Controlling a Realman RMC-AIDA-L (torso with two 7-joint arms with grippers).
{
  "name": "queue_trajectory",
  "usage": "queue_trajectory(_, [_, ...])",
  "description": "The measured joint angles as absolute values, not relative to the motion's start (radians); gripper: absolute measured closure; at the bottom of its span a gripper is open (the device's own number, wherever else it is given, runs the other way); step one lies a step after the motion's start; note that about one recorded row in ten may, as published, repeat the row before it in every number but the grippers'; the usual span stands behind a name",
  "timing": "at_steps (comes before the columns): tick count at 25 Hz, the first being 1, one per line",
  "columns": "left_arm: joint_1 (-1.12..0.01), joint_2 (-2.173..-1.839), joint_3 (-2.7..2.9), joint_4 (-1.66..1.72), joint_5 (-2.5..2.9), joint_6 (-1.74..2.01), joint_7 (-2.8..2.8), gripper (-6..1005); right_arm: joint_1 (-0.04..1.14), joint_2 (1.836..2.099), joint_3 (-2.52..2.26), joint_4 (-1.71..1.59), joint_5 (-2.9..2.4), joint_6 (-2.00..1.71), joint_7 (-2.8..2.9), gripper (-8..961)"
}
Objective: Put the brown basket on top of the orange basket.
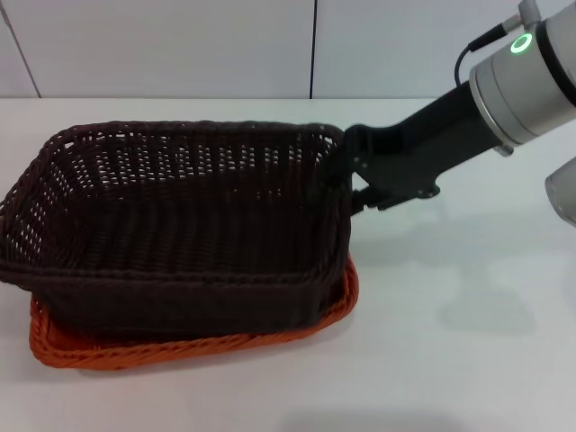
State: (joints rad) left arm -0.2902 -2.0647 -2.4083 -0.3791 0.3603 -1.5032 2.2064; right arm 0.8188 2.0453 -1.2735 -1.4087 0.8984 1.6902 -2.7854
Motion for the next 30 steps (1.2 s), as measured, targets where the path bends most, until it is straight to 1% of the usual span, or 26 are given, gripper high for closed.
queue_trajectory(3, [-0.291,-2.065,-2.408,-0.378,0.36,-1.502,2.211,487,0.799,2.058,-1.274,-1.449,0.88,1.658,-2.784,528])
queue_trajectory(5, [-0.293,-2.063,-2.408,-0.377,0.36,-1.501,2.215,487,0.788,2.066,-1.272,-1.469,0.87,1.637,-2.784,528])
queue_trajectory(8, [-0.293,-2.063,-2.408,-0.376,0.359,-1.501,2.216,487,0.772,2.07,-1.27,-1.495,0.869,1.612,-2.782,528])
queue_trajectory(16, [-0.291,-2.063,-2.411,-0.376,0.359,-1.498,2.227,487,0.679,2.075,-1.27,-1.6,0.948,1.563,-2.766,527])
queue_trajectory(17, [-0.292,-2.063,-2.415,-0.375,0.359,-1.497,2.228,487,0.642,2.077,-1.27,-1.633,1.003,1.53,-2.749,527])
queue_trajectory(18, [-0.292,-2.063,-2.415,-0.375,0.359,-1.497,2.228,486,0.642,2.077,-1.27,-1.633,1.003,1.53,-2.749,527])
queue_trajectory(24, [-0.279,-2.059,-2.418,-0.386,0.36,-1.501,2.229,486,0.511,2.078,-1.273,-1.742,1.238,1.424,-2.644,527])
queue_trajectory(27, [-0.263,-2.059,-2.417,-0.399,0.365,-1.509,2.231,486,0.41,2.083,-1.317,-1.76,1.41,1.271,-2.608,527])
queue_trajectory(30, [-0.243,-2.057,-2.411,-0.417,0.37,-1.524,2.235,486,0.291,2.083,-1.417,-1.757,1.609,1.055,-2.599,526])
